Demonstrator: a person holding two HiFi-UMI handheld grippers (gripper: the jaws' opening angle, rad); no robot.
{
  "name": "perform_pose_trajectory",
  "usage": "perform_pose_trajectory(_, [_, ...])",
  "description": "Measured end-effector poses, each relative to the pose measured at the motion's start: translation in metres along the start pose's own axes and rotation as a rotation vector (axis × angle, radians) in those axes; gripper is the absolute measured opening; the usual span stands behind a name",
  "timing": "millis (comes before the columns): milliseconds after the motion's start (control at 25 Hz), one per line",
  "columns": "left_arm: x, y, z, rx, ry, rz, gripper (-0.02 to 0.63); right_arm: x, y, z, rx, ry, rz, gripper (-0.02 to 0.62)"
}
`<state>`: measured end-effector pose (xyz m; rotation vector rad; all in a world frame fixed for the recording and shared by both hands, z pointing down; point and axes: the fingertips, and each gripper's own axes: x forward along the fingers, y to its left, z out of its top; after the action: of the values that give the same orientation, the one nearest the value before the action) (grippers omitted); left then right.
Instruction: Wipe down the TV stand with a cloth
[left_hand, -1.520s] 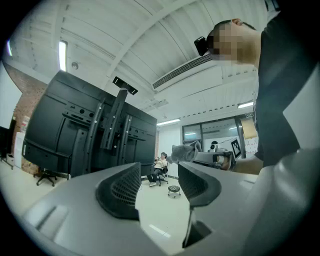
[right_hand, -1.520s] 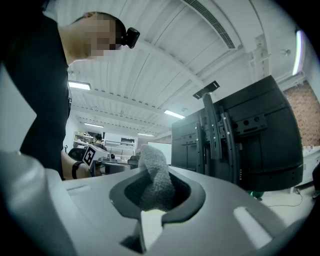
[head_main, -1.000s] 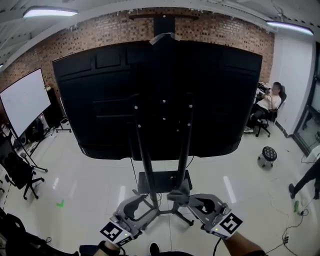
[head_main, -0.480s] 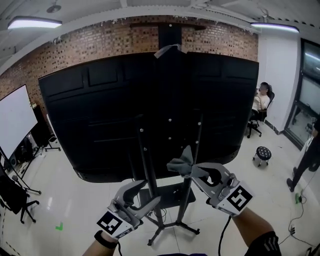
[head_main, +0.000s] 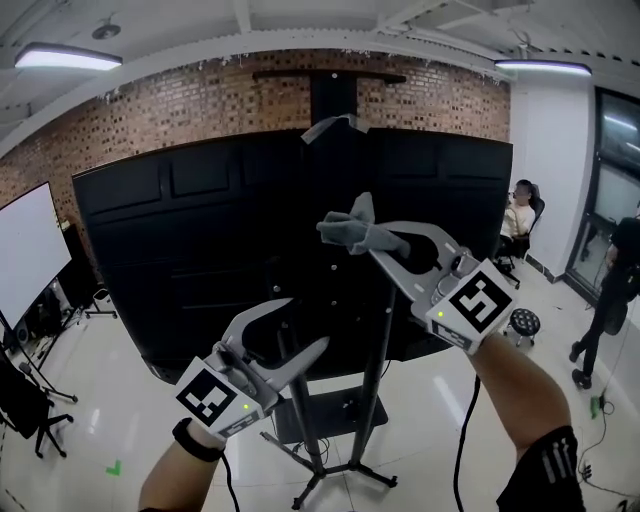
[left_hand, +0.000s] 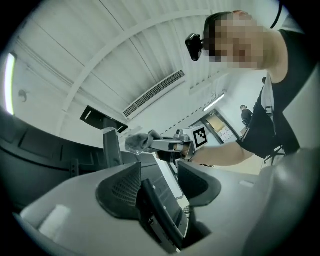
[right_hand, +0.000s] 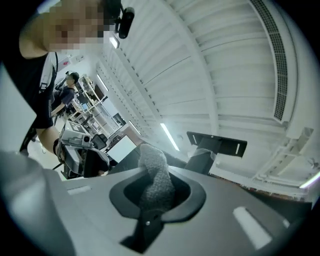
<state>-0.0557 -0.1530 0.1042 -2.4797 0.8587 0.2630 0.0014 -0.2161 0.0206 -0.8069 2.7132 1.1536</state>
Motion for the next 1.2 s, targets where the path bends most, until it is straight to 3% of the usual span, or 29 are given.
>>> perform_pose_trajectory(320, [0.049, 0.07, 0.049, 0.068, 0.011, 0.067, 0.252, 0.071, -0.083, 0.038, -0.142, 0.07, -0.041, 0.037])
perform_pose_trajectory(600, [0.064, 0.108, 0.072, 0.062, 0.001, 0.125, 0.252, 0.12, -0.138, 0.067, -0.306, 0.125, -0.145, 0.036])
perform_pose_trajectory(880, [0.061, 0.104, 0.052, 0.03, 0.038, 0.126, 0.252, 0.146, -0.134, 0.039, -0.307, 0.239, -0.113, 0.035])
perform_pose_trajectory(1200, [0.051, 0.072, 0.016, 0.002, 0.048, 0.087, 0.252, 0.13, -0.104, -0.005, -0.337, 0.312, -0.093, 0.034])
